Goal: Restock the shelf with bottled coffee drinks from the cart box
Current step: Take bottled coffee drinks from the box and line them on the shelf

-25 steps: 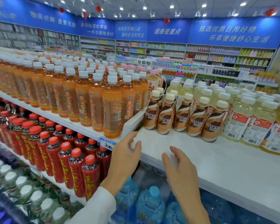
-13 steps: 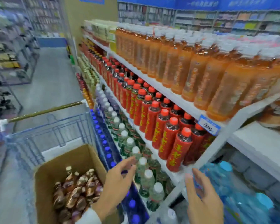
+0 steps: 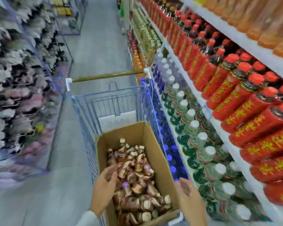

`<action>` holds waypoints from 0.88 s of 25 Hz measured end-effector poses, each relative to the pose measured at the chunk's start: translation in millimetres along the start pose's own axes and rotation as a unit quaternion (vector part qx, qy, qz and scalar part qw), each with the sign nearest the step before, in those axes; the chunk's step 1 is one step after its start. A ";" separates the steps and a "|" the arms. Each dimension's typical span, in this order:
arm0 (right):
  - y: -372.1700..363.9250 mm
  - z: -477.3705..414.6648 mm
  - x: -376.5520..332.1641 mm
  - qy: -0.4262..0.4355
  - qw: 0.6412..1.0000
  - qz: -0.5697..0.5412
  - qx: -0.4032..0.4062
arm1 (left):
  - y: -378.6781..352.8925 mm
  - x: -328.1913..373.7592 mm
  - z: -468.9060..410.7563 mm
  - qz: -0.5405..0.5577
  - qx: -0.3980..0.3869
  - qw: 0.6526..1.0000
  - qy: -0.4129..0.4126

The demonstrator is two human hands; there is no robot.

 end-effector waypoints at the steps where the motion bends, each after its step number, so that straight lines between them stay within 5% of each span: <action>1: -12.5 -8.0 9.1 -0.020 1.000 0.014 -0.007 | -2.1 -8.2 -12.6 -0.011 0.000 1.000 0.016; 11: -70.8 -70.3 96.3 -0.160 0.976 0.130 -0.062 | -114.9 -51.8 -145.0 -0.177 -0.151 0.965 0.119; 17: -87.6 -102.5 116.1 -0.194 0.960 0.180 -0.088 | -167.8 -100.9 -180.3 -0.498 -0.159 0.848 0.083; 20: -109.3 -112.4 119.8 -0.214 0.945 0.214 -0.124 | -167.8 -96.9 -178.7 -0.495 -0.137 0.855 0.066; 22: -126.4 -118.3 127.3 -0.242 0.941 0.195 -0.133 | -156.5 -89.5 -171.4 -0.391 -0.151 0.902 0.104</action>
Point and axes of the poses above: each hand's wrist, its own z-axis away from the middle knuckle, its own y-axis out of the back of the hand, x = y × z, the point moved 2 cm from there along -z, towards the middle knuckle, and after that the axes turned 15 degrees about -z, right-handed, at the moved point
